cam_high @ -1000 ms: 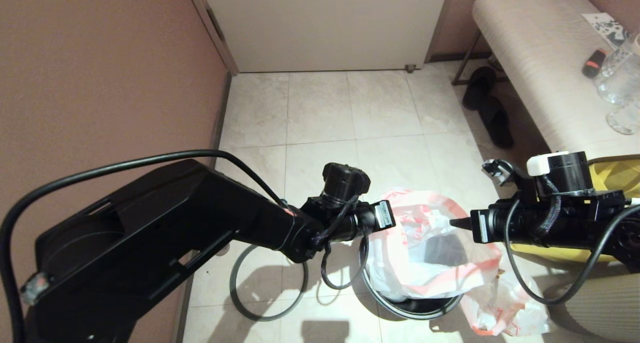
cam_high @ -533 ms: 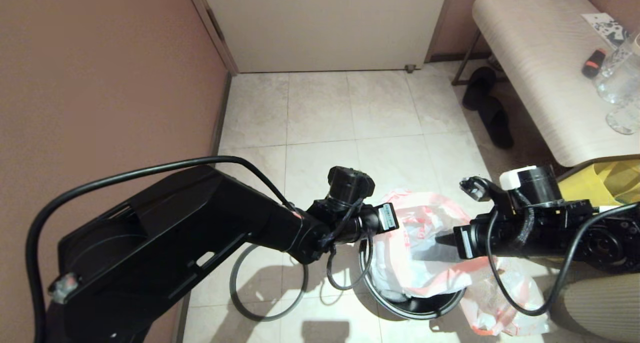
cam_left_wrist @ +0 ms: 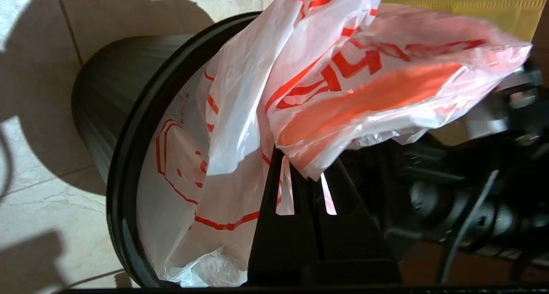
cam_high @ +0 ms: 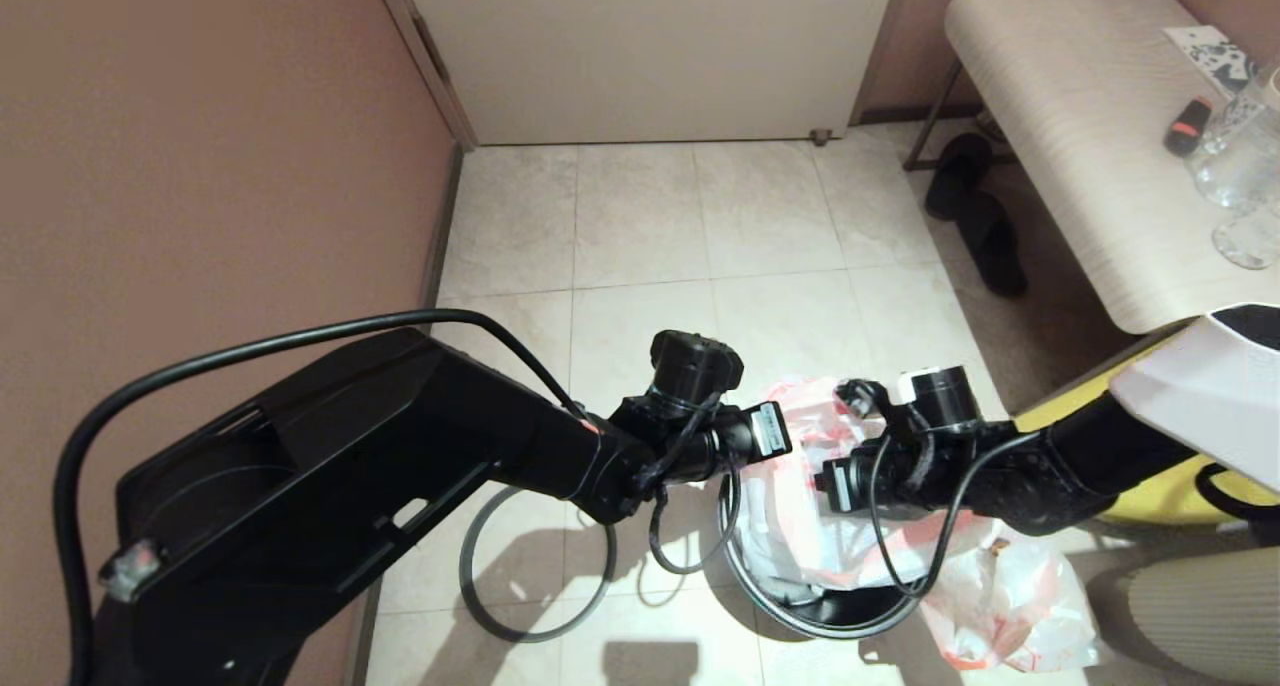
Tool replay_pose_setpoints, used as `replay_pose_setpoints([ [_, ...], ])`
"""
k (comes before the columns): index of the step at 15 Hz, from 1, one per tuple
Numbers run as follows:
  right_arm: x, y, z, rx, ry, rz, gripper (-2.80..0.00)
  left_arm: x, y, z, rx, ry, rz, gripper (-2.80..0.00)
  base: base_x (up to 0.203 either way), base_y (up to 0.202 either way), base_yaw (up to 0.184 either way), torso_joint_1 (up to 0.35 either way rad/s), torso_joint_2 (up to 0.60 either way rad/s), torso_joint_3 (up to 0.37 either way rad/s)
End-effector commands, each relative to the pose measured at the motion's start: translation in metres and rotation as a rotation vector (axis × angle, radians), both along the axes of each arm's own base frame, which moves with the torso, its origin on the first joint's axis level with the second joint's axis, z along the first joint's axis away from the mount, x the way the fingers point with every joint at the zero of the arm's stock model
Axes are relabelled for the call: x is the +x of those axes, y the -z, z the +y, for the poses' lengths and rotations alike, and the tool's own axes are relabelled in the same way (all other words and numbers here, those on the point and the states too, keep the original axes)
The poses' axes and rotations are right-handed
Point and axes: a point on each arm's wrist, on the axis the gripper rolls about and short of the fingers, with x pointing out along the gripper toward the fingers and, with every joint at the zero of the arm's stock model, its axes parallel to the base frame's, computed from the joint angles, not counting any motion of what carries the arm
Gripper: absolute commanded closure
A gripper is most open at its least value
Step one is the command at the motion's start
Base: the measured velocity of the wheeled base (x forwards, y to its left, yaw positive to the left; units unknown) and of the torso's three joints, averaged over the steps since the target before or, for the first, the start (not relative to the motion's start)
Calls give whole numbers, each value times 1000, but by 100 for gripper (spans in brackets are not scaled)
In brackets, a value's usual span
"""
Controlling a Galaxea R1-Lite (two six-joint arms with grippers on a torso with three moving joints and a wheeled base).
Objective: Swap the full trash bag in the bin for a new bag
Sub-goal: Put the new garbage bag on the trash can
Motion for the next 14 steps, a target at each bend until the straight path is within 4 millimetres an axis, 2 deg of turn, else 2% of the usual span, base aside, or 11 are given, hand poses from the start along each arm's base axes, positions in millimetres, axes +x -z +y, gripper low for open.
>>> replay_pose_setpoints([
  [1, 14, 24, 23, 0, -28, 44, 0, 4, 0, 4, -6, -14, 2, 0, 0, 0, 0, 0, 0, 0],
  [2, 20, 25, 25, 11, -17, 45, 0, 5, -2, 6, -9, -20, -1, 0, 0, 0, 0, 0, 0, 0],
  [3, 25, 25, 18, 27, 9, 57, 0, 5, -4, 6, -11, -20, -3, 0, 0, 0, 0, 0, 0, 0],
  [5, 23, 35, 19, 40, 5, 118, 0, 2, -3, 4, -8, -12, -1, 0, 0, 0, 0, 0, 0, 0],
  [7, 15, 45, 17, -26, -25, 202, 0, 6, -2, 7, -15, -23, -12, 0, 0, 0, 0, 0, 0, 0],
  [10, 15, 54, 17, -61, -51, 220, 0, 3, -4, 5, -25, -12, -18, 0, 0, 0, 0, 0, 0, 0],
  [14, 24, 71, 18, -138, 16, 211, 0, -5, -24, 8, -48, -8, -41, 0, 0, 0, 0, 0, 0, 0],
])
